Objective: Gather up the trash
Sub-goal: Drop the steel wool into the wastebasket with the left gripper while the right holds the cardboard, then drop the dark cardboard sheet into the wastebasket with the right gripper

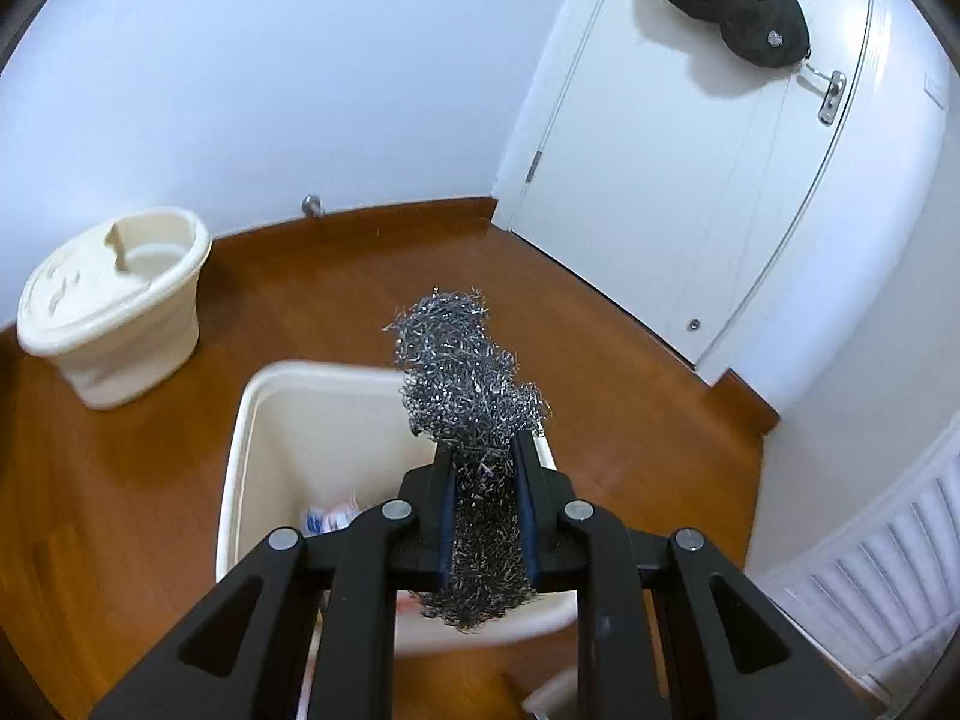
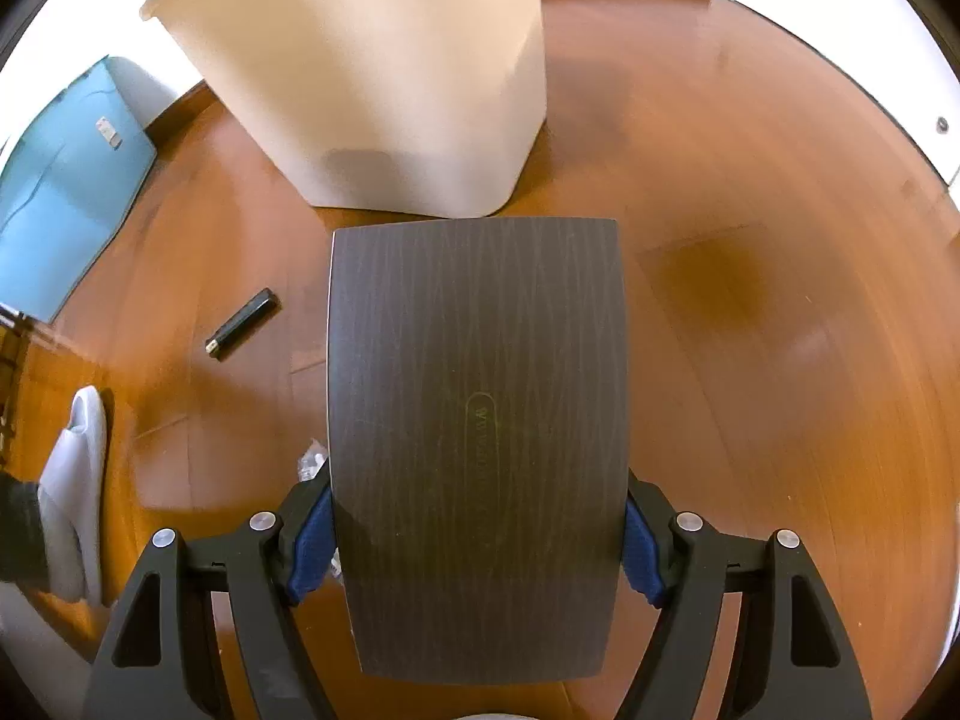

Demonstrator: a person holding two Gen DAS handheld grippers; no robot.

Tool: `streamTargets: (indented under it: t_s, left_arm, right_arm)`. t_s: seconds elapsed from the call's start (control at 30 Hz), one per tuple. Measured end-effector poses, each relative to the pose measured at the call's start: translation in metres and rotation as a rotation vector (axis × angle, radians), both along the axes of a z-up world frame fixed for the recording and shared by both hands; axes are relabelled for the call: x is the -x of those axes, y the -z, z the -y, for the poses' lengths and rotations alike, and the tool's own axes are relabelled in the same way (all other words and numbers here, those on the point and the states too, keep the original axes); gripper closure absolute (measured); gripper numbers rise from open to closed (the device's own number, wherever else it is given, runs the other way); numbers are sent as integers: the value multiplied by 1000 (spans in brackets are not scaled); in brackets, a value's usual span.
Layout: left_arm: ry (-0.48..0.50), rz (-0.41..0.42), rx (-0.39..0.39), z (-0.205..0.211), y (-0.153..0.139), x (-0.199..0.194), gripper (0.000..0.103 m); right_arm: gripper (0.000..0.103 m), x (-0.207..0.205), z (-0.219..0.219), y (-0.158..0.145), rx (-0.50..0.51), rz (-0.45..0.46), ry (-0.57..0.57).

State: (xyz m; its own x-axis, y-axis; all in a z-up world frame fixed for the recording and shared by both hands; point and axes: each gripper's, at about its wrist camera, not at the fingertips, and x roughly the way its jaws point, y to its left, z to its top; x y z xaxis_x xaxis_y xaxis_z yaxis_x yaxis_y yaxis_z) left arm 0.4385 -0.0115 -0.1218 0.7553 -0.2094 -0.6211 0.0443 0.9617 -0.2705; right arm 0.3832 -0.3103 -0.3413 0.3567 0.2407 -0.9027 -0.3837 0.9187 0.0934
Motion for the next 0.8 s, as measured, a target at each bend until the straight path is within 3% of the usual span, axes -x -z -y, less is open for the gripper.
streamTargets:
  t_s: [0.07, 0.17, 0.23, 0.27, 0.37, 0.5, 0.63, 0.8]
  left_arm:
    - [-18, 6, -67, 3, 9, -16, 87]
    - [-41, -50, -98, 2, 34, -33, 86]
    - [-46, -84, -118, 3, 50, -40, 77]
    - [-45, -106, -132, 4, 56, -42, 67]
    - [-57, -105, -136, 1, 55, -42, 19]
    - [-47, -61, -166, 2, 45, -26, 18]
    - [-41, -40, -181, -4, 35, 14, 18]
    - [-62, -103, -205, -12, 54, 75, 17]
  right_arm:
    - [25, -2, 2, 2, 7, -6, 14]
    - [25, -6, 3, 4, 18, -13, 16]
    - [25, -3, 4, 4, 28, -15, 17]
    - [25, -1, 4, 6, 32, -14, 18]
    - [25, -1, 2, 7, 44, -17, 24]
    - [25, -2, 2, 3, 59, -13, 25]
    - [25, -3, 6, -9, 69, 14, 39]
    - [25, -15, 15, -57, 72, 99, 74]
